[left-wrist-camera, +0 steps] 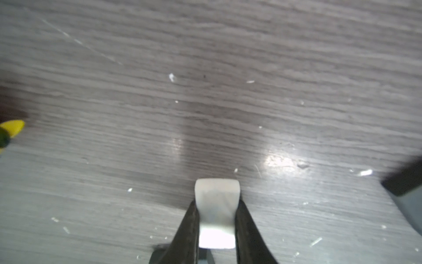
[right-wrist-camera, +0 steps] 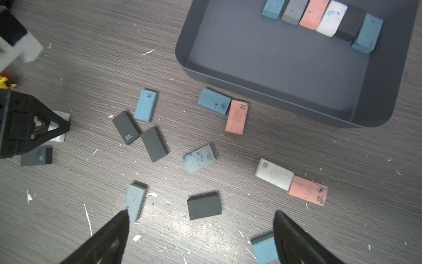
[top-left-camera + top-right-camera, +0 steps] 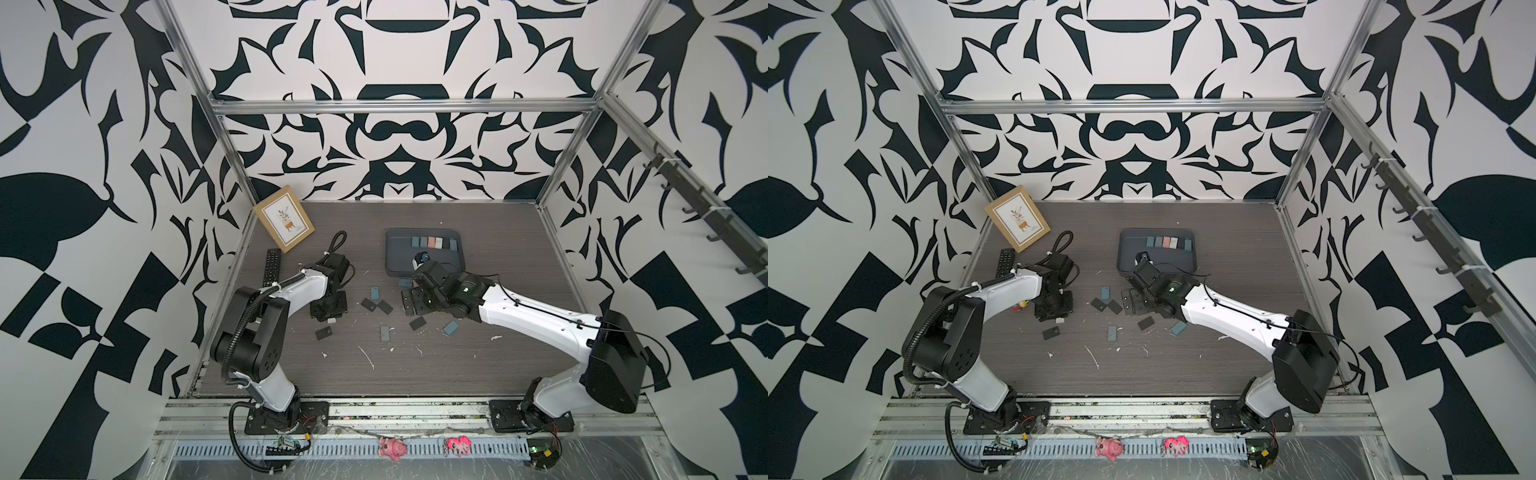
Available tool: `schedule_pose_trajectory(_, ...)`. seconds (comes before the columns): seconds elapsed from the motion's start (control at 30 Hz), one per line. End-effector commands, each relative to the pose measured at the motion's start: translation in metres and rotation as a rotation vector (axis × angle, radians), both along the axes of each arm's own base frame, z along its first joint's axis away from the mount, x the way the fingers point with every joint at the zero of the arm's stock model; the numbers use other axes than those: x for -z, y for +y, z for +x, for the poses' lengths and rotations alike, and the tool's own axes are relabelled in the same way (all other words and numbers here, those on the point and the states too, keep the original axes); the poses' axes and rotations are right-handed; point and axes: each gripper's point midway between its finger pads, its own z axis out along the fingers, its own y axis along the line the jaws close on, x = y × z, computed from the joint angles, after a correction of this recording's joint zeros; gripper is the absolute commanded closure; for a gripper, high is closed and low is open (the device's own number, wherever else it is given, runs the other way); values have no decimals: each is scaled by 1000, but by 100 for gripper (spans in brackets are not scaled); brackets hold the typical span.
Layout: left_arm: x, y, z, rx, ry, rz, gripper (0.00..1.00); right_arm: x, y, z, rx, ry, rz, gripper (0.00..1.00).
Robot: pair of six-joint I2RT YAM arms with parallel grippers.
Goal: Put the eraser in the storage box
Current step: Pick up the eraser from the center of the board.
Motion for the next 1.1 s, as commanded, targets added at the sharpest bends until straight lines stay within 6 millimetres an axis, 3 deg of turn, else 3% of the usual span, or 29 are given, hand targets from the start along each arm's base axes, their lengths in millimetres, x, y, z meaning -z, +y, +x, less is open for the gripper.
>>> schedule_pose_trajectory(0.0, -6, -25, 5, 46, -14, -81, 75, -19, -5, 4, 33, -43, 38, 1)
schedule_pose_trajectory(0.37, -26, -35, 17, 76, -59, -101, 76, -32, -24, 17, 64, -63, 51, 1)
schedule_pose_trajectory(0.53, -44, -38, 24, 87, -106, -104, 77, -38, -30, 31, 74, -44, 78, 1)
schedule_pose_trajectory(0.8, -85, -50, 46, 134, -187, -136, 76, -49, -35, 54, 104, -50, 110, 1)
schedule_pose_trajectory(1.07, -141, -89, 91, 205, -317, -215, 76, -53, -63, 67, 179, -28, 160, 1)
